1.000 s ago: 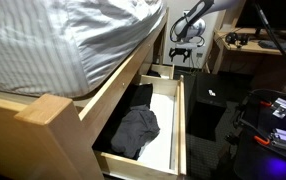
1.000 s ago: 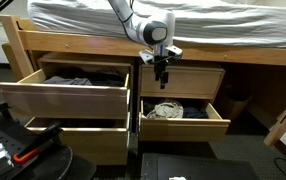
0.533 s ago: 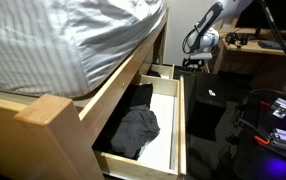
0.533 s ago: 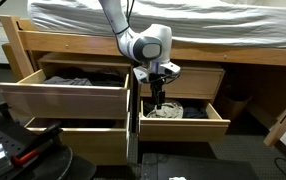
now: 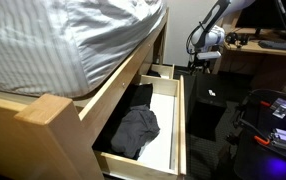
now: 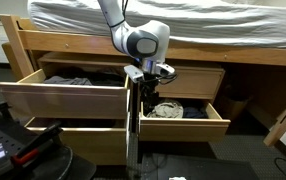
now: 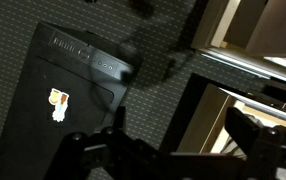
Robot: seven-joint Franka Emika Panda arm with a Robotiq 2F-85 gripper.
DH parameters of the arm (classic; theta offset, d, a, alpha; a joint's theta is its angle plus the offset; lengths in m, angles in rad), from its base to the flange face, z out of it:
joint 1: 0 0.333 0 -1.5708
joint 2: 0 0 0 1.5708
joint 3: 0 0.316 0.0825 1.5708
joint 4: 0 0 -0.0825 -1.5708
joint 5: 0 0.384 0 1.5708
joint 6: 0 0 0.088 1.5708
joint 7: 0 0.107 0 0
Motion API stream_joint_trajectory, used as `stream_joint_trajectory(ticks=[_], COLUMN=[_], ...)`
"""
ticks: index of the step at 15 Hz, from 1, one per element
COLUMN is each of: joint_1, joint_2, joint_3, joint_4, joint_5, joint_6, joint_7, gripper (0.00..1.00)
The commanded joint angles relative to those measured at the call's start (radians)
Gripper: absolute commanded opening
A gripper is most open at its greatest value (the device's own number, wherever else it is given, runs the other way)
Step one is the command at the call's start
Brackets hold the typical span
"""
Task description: Close the two upper drawers
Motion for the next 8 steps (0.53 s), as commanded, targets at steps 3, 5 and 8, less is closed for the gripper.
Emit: stream_joint_trajectory(ticks=[3, 5, 8], joint_1=[0.017, 0.091, 0.232], joint_2=[0.02, 0.045, 0.087], joint_3=[-0.001, -0.001, -0.027], joint_4=[0.009, -0.018, -0.029], joint_5=[-0.017, -0.061, -0.149], joint_6=[-0.006, 0.015, 0.022], joint_7=[0.023, 0.041, 0.129], gripper=[1.0, 1.0, 1.0])
